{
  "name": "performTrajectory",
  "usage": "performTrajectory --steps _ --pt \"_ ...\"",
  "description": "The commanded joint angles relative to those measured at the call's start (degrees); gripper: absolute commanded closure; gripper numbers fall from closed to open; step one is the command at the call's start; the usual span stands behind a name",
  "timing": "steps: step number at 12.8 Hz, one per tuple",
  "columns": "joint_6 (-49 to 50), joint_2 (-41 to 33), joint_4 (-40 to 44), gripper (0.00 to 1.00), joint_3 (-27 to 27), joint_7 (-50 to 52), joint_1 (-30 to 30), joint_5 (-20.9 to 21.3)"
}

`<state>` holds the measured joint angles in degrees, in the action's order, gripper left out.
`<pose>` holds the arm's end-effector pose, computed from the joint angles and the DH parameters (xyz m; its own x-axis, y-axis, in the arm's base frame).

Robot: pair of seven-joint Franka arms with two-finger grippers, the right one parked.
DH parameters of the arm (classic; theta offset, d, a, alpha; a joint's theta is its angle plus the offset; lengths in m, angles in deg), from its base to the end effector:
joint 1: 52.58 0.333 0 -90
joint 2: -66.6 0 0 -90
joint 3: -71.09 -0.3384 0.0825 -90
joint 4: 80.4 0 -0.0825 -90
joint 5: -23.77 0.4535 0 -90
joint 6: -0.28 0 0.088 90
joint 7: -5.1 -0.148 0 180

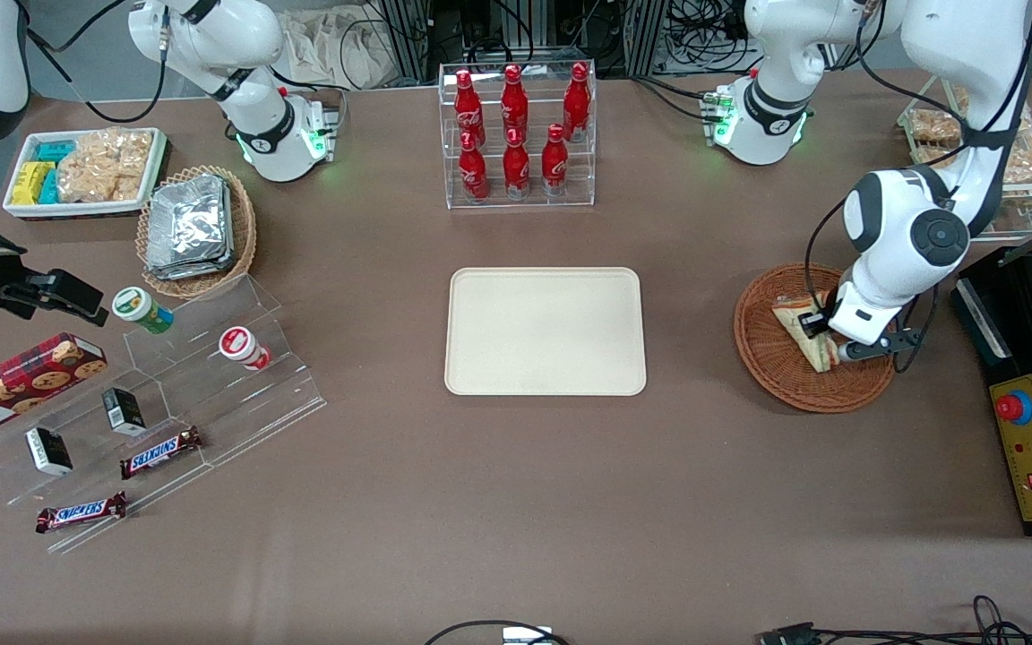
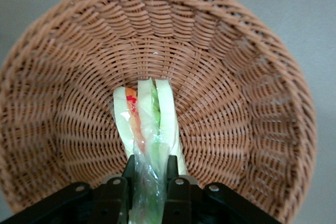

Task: Place sandwich from basket to tray
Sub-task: 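Lift the sandwich up out of the basket with the left gripper, then carry the sandwich over the cream tray with the left gripper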

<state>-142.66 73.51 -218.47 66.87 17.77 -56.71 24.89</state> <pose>0.5331 0.0022 0.1841 0.9782 0.2054 -0.0302 0.2046 -0.9785 -0.0274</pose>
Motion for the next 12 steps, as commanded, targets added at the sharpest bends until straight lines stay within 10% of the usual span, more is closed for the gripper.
performTrajectory --steps 1,6,12 --pt "13.2 -7.9 5.1 1.00 0.0 0.2 -0.3 0.0" --pt "46.3 -7.9 35.3 1.00 -0.2 -4.9 0.0 0.4" --pt "57.8 -4.5 51.9 1.00 6.5 -3.1 -0.3 0.8"
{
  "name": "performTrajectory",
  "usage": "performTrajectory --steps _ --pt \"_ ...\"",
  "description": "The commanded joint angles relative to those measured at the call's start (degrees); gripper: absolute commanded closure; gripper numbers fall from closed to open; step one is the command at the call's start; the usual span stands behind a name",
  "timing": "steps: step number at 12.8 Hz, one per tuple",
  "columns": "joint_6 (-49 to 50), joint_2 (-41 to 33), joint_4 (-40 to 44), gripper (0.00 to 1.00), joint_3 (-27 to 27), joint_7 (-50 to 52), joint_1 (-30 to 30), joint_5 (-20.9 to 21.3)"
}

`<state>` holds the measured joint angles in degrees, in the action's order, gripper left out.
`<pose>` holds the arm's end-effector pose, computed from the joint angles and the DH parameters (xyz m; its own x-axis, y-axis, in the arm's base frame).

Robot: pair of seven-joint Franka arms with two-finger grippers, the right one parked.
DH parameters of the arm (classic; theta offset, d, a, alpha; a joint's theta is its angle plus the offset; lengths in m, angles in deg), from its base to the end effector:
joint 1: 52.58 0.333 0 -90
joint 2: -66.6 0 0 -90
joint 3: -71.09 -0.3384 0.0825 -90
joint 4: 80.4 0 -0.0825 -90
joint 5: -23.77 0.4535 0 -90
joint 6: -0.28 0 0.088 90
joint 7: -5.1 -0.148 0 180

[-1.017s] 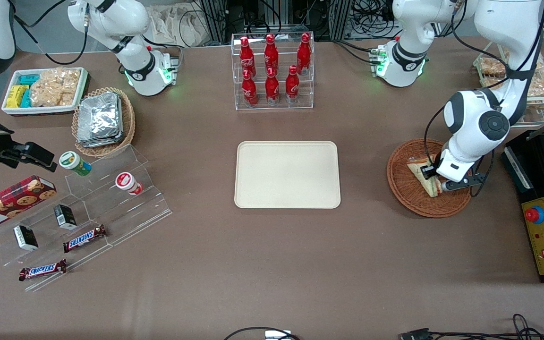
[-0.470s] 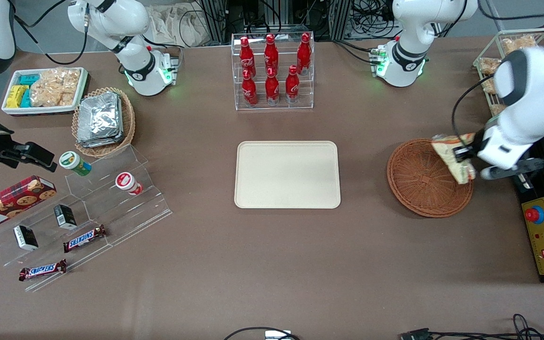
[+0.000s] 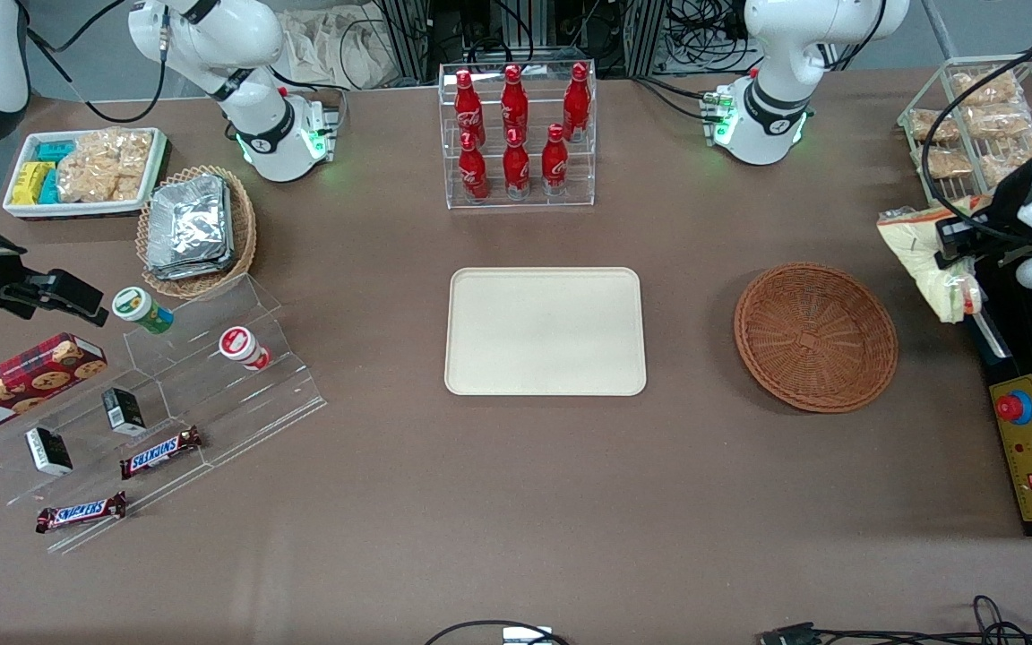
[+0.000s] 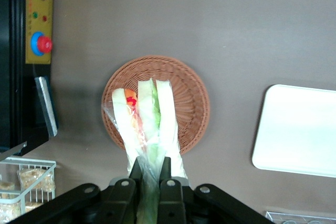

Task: Place sandwich from basket to tray
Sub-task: 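Carry the sandwich over the cream tray with the left gripper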

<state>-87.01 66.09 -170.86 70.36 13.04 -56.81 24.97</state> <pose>0.6130 -0.0343 0.6031 0.9960 0.0784 -0.0431 0.0773 -0.9966 -0.0270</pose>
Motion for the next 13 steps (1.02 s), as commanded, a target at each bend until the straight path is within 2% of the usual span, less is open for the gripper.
performTrajectory --steps 1,6,7,9,11,13 --pt "2.1 3.3 4.4 1.00 6.6 7.1 -0.2 0.7" --pt "2.1 11.3 9.1 1.00 26.4 34.5 -0.3 0.8" --pt "2.0 13.3 10.2 1.00 29.6 37.0 -0.3 2.4" --pt "2.1 15.3 9.2 1.00 33.5 36.4 -0.3 4.3" --pt "-0.7 16.4 5.2 1.00 33.9 33.6 -0.4 5.0" --pt "-9.3 16.5 -2.5 1.00 33.9 27.6 -0.3 7.4"
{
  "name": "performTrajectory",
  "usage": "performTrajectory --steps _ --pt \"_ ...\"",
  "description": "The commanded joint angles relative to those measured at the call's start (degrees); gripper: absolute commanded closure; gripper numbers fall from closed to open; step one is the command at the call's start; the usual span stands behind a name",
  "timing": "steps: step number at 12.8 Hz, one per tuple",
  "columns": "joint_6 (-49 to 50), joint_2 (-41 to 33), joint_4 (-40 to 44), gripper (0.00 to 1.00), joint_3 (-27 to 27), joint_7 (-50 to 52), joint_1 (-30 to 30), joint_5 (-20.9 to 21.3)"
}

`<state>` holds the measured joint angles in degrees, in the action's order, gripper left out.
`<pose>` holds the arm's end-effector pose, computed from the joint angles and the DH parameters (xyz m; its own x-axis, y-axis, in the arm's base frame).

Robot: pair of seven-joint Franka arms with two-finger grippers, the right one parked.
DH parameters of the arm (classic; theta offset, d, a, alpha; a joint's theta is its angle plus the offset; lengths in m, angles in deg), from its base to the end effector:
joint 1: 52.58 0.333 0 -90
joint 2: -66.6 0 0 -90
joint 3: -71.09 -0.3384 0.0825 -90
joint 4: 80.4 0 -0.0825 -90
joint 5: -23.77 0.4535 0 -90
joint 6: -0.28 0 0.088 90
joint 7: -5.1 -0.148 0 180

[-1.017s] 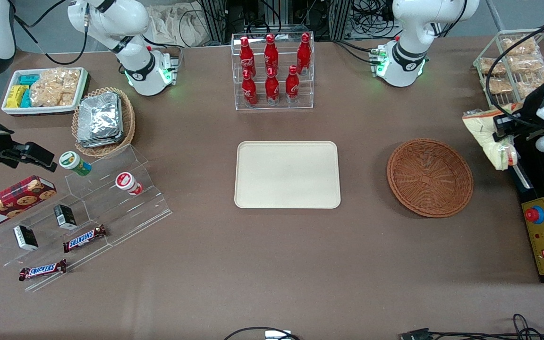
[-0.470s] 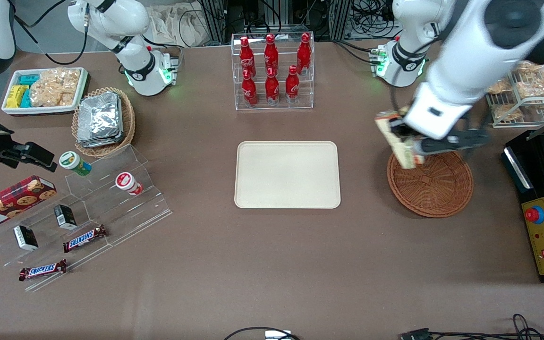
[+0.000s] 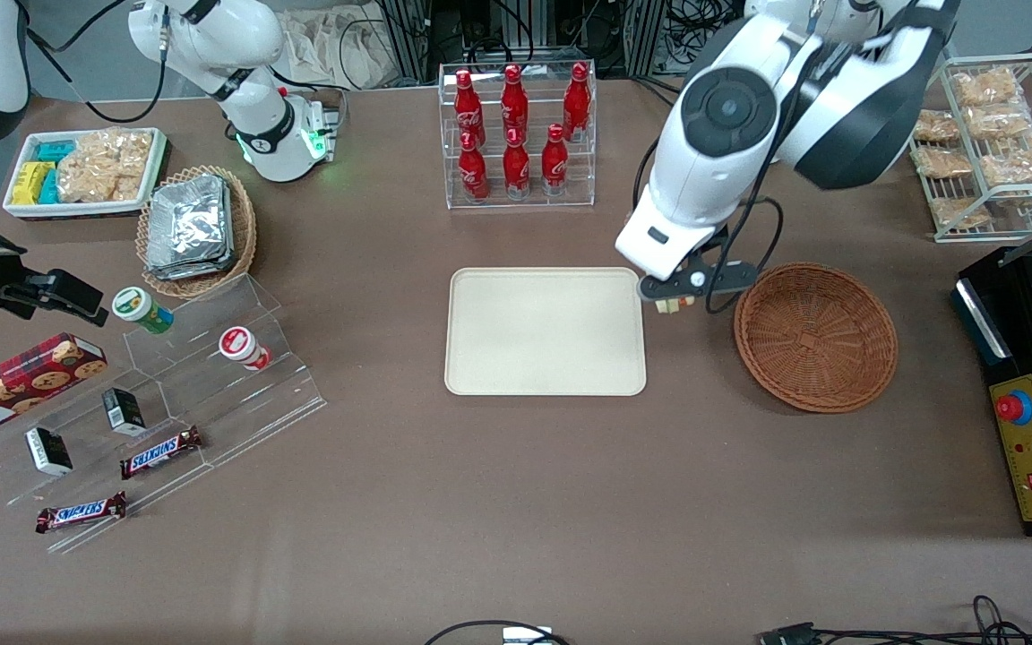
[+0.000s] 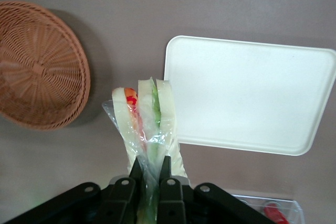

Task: Place sandwich from basket to tray
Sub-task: 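Carry the sandwich over the cream tray with the left gripper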

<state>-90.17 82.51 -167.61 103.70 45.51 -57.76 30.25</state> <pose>0.5678 -0.3770 0.4751 0.9864 0.0454 -0.1582 0.0320 -0.9958 -0.0859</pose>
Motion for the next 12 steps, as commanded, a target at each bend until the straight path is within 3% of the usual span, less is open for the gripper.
performTrajectory --steps 1,5,9,12 --pt "-12.2 0.0 -10.6 1.00 0.5 -5.6 0.5 4.4" --pt "-32.8 6.9 -21.4 1.00 0.4 -5.0 0.6 14.0" --pt "-39.5 17.3 -21.2 1.00 0.4 4.7 0.4 25.8" --pt "-42.0 19.9 -20.9 1.00 0.5 8.9 0.4 26.3"
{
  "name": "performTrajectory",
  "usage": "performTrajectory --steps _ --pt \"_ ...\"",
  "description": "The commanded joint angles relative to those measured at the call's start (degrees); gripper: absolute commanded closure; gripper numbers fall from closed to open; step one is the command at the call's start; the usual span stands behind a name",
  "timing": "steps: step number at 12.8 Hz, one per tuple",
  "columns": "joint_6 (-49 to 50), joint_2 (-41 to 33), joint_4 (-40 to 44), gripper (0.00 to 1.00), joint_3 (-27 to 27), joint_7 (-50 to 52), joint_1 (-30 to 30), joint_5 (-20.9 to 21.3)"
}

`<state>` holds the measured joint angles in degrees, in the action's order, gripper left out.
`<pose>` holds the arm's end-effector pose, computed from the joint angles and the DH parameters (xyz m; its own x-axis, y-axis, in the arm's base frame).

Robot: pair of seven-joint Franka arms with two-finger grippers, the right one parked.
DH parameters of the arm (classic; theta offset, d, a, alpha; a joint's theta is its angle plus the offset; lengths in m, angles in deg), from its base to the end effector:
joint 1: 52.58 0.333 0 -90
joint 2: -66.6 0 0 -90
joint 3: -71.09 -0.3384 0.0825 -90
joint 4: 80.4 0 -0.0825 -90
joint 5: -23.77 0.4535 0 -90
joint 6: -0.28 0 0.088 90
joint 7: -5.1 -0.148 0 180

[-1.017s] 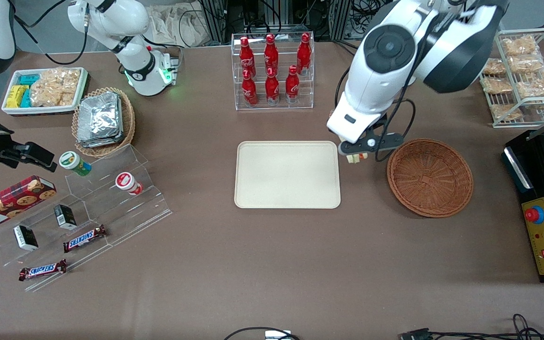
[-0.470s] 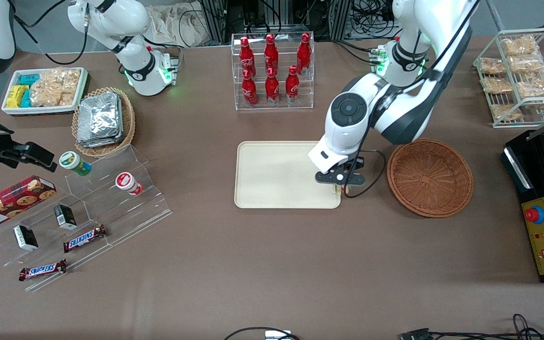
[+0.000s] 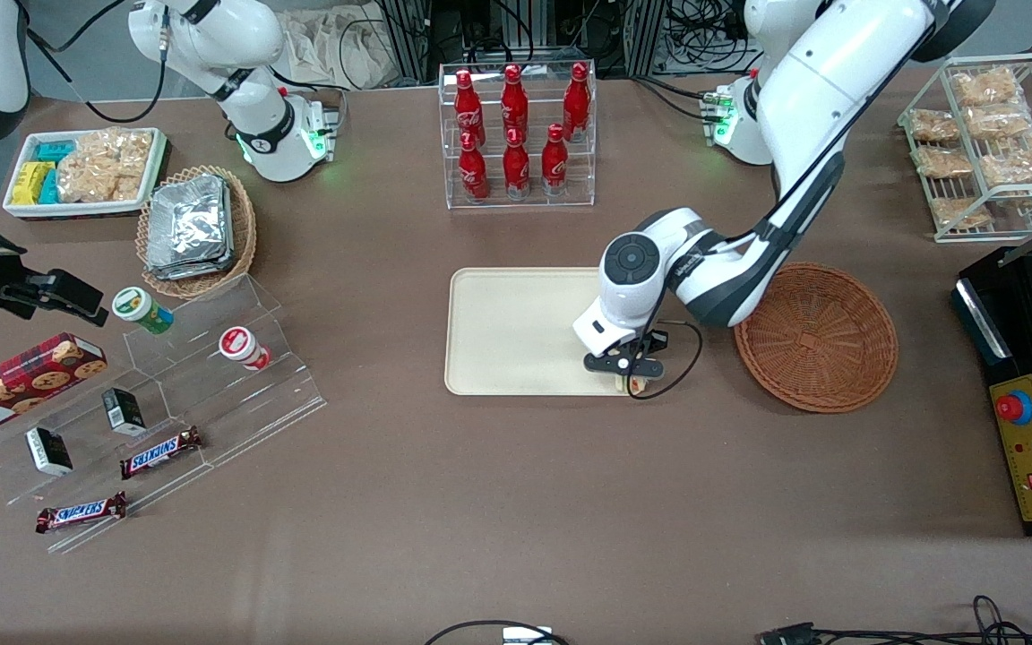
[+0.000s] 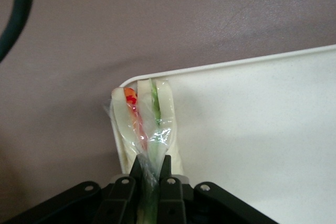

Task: Place sandwich from basket to tray
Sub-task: 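Carry the sandwich over the cream tray with the left gripper, then lower the sandwich onto the tray and open the left gripper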

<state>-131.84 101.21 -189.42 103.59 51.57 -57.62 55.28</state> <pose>0.5500 -0.3926 0.1426 0.9864 -0.1644 -0.0027 -0.1639 -0.9817 -0.0971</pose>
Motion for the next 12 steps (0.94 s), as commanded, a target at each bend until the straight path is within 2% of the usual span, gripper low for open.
performTrajectory --steps 1,3,4,5,10,12 --pt "-0.3 1.2 0.9 1.00 0.8 3.0 0.1 1.3" --pt "0.1 1.1 0.9 0.95 0.9 2.9 -0.1 1.3" --pt "0.2 1.0 1.0 0.74 0.9 3.0 0.0 1.2" --pt "0.2 0.7 1.0 0.01 0.9 3.1 0.0 0.8" --pt "4.7 -1.7 1.8 0.00 2.6 2.8 0.6 0.3" --pt "9.1 -4.1 3.5 0.00 3.2 2.1 0.7 -3.5"
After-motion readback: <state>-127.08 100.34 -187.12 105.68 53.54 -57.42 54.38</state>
